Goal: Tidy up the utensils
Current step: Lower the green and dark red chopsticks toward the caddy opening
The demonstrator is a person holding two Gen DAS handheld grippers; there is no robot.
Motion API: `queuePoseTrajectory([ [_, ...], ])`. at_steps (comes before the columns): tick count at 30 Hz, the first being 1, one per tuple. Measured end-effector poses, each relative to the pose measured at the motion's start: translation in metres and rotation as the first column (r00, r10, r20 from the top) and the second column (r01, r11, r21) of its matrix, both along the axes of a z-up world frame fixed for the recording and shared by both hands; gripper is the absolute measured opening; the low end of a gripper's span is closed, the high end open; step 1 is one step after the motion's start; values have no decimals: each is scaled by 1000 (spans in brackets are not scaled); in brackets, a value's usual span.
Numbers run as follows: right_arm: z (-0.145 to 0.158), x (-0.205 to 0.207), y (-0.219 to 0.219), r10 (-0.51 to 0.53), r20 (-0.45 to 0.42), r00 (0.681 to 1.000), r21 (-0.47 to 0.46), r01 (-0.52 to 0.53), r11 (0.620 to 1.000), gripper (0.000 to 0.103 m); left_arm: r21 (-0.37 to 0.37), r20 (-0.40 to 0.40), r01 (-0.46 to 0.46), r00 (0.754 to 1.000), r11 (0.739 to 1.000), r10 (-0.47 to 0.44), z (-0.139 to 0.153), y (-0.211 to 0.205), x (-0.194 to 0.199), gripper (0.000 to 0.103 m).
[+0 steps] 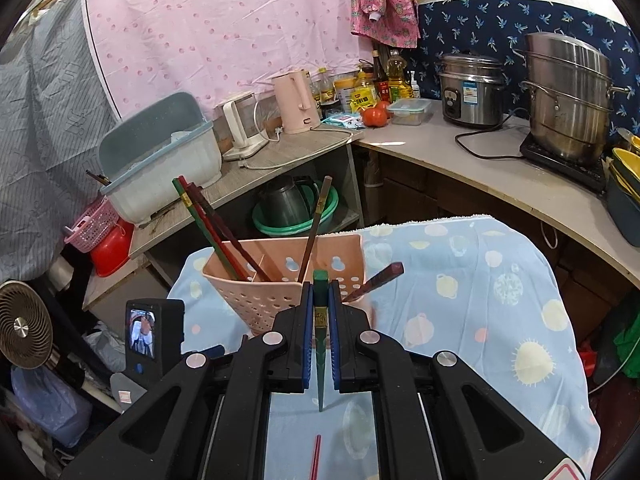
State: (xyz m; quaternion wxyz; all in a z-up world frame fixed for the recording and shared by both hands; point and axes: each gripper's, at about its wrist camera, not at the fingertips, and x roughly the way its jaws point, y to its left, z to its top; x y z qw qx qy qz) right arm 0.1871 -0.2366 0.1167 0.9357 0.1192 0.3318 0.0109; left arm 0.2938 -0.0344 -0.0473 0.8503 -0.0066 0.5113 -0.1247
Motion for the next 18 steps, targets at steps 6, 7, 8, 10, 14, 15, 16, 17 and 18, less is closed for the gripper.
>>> queuePoseTrajectory([
  [6, -2, 6, -2, 0, -2, 1000, 2, 0, 1000, 7, -2, -58, -2, 998, 1000, 1, -23, -4, 12, 12],
  [7, -1, 6, -2, -2, -2, 1000, 1, 2, 1000, 7, -2, -52, -4, 999, 1000, 4, -23, -4, 12, 11],
  [8, -1, 6, -2, -2, -3, 1000, 2, 2, 1000, 7, 3, -47, 0, 999, 1000, 0, -23, -5, 11, 10],
  [10, -1, 7, -3, -5, -3, 1000, 4, 5, 1000, 7, -1, -49, 7, 999, 1000, -7, -22, -6, 11, 7],
  [14, -1, 6, -4, -5, -3, 1000, 6, 5, 1000, 7, -13, -42, 18, 999, 1000, -18, -17, -8, 3, 7],
  [15, 0, 6, -4, -4, -2, 1000, 7, 4, 1000, 7, -17, -36, 18, 999, 1000, -19, -13, -8, 0, 7],
  [16, 0, 6, -4, -3, -2, 1000, 8, 3, 1000, 7, -20, -30, 18, 999, 1000, -18, -9, -7, -4, 7],
  [17, 0, 4, -3, -2, -1, 1000, 9, 2, 1000, 7, -23, -22, 19, 1000, 1000, -20, -4, -8, -9, 7],
  [18, 1, 3, -3, -1, 0, 1000, 11, 1, 1000, 7, -23, -12, 22, 1000, 999, -22, 2, -8, -14, 7],
])
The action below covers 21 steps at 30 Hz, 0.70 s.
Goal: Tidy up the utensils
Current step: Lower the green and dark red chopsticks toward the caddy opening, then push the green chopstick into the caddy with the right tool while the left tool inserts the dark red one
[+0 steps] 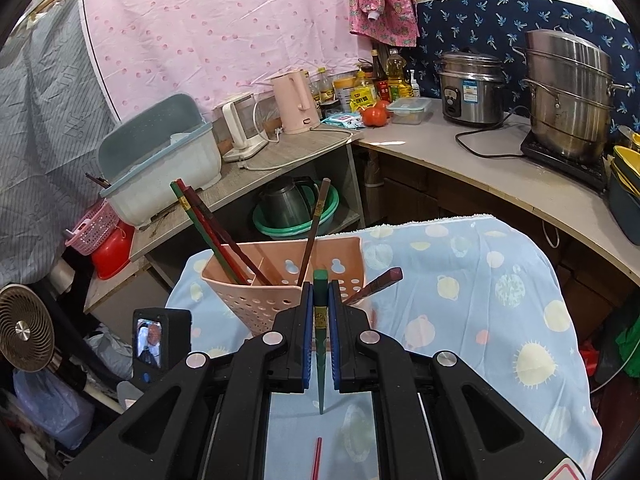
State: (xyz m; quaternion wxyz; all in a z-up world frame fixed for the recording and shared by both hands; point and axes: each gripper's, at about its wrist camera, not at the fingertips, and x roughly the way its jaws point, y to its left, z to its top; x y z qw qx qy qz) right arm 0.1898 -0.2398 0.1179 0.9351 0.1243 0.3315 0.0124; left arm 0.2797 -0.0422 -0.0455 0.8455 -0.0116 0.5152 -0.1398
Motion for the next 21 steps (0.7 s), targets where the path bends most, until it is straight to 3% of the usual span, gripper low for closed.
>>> queuePoseTrajectory([
  [12, 21, -21, 13, 22, 35, 999, -9, -22, 1000, 7, -62, 158, 14, 987, 998, -3, 95, 9, -57, 7],
  [21, 43, -23, 14, 53, 55, 997, 7, -53, 999, 7, -92, 334, 48, 943, 995, -14, 187, 17, -74, 7],
])
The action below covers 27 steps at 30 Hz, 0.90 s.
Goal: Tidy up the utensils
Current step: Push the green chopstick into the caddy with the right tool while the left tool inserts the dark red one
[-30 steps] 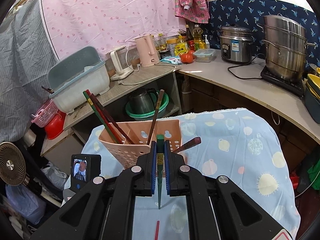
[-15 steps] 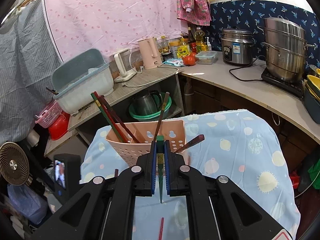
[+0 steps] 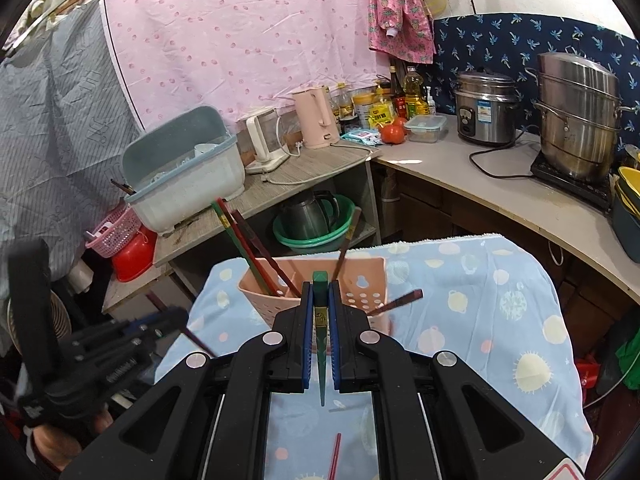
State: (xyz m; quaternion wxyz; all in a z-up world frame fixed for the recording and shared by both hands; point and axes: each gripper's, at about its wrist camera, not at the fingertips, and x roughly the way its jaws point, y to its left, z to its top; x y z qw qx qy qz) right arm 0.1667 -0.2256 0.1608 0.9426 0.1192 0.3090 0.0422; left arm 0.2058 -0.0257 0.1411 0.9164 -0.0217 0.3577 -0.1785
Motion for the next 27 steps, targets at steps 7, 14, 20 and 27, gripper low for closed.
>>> queuePoseTrajectory([
  [7, 37, 3, 1, 13, 80, 997, -8, -13, 1000, 7, -15, 158, 24, 987, 1000, -22, 74, -8, 1, 7],
  [14, 76, 25, -1, -4, 153, 988, -20, 7, 1000, 7, -43, 230, 37, 973, 998, -26, 114, -24, 27, 7],
  [20, 86, 55, 1, -16, 171, 985, -15, 19, 1000, 7, -62, 271, 37, 962, 997, -19, 125, -37, 54, 7],
  [27, 62, 87, 2, -34, 144, 989, 3, 34, 999, 7, -64, 265, 36, 964, 997, -18, 96, -51, 83, 7],
])
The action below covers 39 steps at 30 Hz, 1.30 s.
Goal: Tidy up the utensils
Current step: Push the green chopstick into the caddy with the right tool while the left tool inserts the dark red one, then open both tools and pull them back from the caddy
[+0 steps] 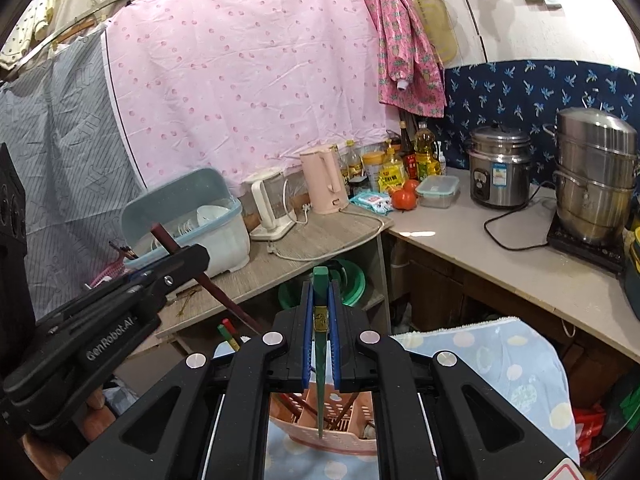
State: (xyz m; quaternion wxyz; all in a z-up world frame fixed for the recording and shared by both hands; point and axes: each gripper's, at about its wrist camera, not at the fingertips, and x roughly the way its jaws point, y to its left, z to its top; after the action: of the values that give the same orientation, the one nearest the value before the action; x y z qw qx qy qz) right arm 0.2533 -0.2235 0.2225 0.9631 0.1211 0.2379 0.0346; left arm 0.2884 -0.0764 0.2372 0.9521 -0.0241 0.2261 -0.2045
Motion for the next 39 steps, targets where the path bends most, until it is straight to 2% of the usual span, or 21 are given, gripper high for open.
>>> queuePoseTrajectory([
  [3, -8, 6, -2, 4, -22, 1000, 21, -3, 1000, 7, 4, -47, -12, 999, 1000, 12, -21, -1, 10, 7],
  [6, 4, 4, -5, 3, 5, 1000, 27, -3, 1000, 7, 1, -70, -20, 997, 1000, 20, -28, 2, 14, 7],
  [12, 32, 1, -5, -2, 71, 997, 5, 2, 1000, 7, -24, -30, -20, 999, 1000, 19, -5, 9, 6, 7],
  [17, 35, 3, -3, -19, 83, 996, -23, 21, 1000, 7, -30, 22, -17, 1000, 999, 17, 18, 11, -3, 7],
  [22, 13, 10, -3, -19, 40, 999, -17, 20, 1000, 7, -18, 11, -13, 1000, 1000, 14, 9, 10, -5, 7],
  [29, -35, 19, -1, -20, -64, 998, -9, 20, 1000, 7, 23, -79, -22, 997, 1000, 23, -41, 2, 6, 7],
  [31, -47, 19, -3, -34, -88, 996, -8, 33, 999, 13, 42, -98, -38, 994, 998, 42, -55, 0, 8, 8],
  [32, -52, 18, -3, -40, -95, 995, -7, 39, 999, 26, 52, -100, -53, 993, 997, 58, -60, 0, 8, 9],
  [33, -56, 16, -4, -47, -98, 994, -3, 47, 999, 39, 68, -103, -68, 992, 995, 75, -65, 0, 7, 19],
  [34, -58, 14, -5, -54, -98, 994, -2, 54, 999, 43, 78, -104, -86, 990, 993, 94, -69, 1, 7, 34],
  [35, -61, 12, -5, -59, -100, 993, -2, 59, 998, 46, 79, -103, -98, 989, 992, 106, -71, 3, 6, 42],
  [36, -62, 11, -6, -59, -103, 993, -2, 59, 998, 46, 83, -100, -114, 988, 990, 122, -74, 4, 4, 45],
  [39, -67, 4, -7, -63, -113, 992, -2, 63, 998, 50, 100, -109, -119, 986, 988, 130, -78, 7, 3, 46],
])
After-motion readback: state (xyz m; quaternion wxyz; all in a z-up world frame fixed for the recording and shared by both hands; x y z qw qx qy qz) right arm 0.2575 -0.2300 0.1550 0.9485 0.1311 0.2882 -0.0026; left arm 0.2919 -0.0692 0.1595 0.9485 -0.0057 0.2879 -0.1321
